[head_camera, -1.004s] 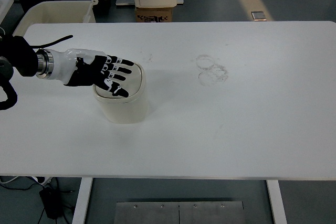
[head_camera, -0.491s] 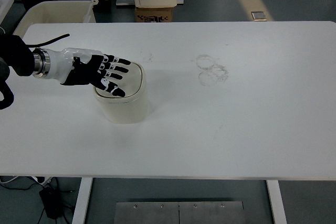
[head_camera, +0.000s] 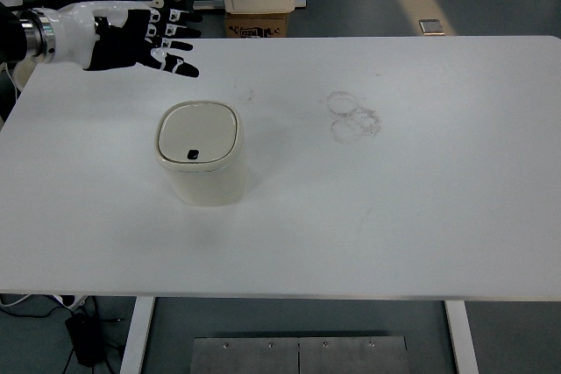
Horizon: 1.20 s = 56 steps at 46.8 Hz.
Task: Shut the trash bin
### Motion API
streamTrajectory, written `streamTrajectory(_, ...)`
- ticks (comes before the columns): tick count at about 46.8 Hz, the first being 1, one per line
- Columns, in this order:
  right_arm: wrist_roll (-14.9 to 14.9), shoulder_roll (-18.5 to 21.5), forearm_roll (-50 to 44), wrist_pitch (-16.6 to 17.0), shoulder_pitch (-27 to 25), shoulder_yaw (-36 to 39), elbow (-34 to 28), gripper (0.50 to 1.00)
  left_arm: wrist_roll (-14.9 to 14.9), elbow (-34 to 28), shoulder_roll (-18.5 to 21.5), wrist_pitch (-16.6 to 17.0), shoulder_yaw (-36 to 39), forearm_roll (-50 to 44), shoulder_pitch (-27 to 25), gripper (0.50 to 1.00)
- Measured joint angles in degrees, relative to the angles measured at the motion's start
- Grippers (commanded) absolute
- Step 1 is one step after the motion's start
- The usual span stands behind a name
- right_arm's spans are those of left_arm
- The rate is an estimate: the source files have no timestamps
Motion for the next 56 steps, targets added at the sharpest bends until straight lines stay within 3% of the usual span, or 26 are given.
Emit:
streamTrajectory(11,0.0,0.0,0.0,0.0,0.0,0.0,0.0,0.991,-0.1,8.6,0.0,-1.1,-6.8,-1.2,0.6,1.0)
streamTrajectory(23,0.0,0.0,-0.1,0.0,0.0,0.0,0.0,0.991,-0.2,18.0,0.5,-3.1,-10.8,-10.8,3.5,1.0)
streamTrajectory(49,0.0,0.0,-0.1,0.0,0.0,0.0,0.0,0.991,-3.4,30.5,-0.3,-6.4,-34.3,-13.3,25.2,1.0)
streamTrajectory(56,0.0,0.0,-0.1,0.0,0.0,0.0,0.0,0.991,-7.0,33.2,-1.3,-9.4,-39.7,-13.4,30.5,1.0)
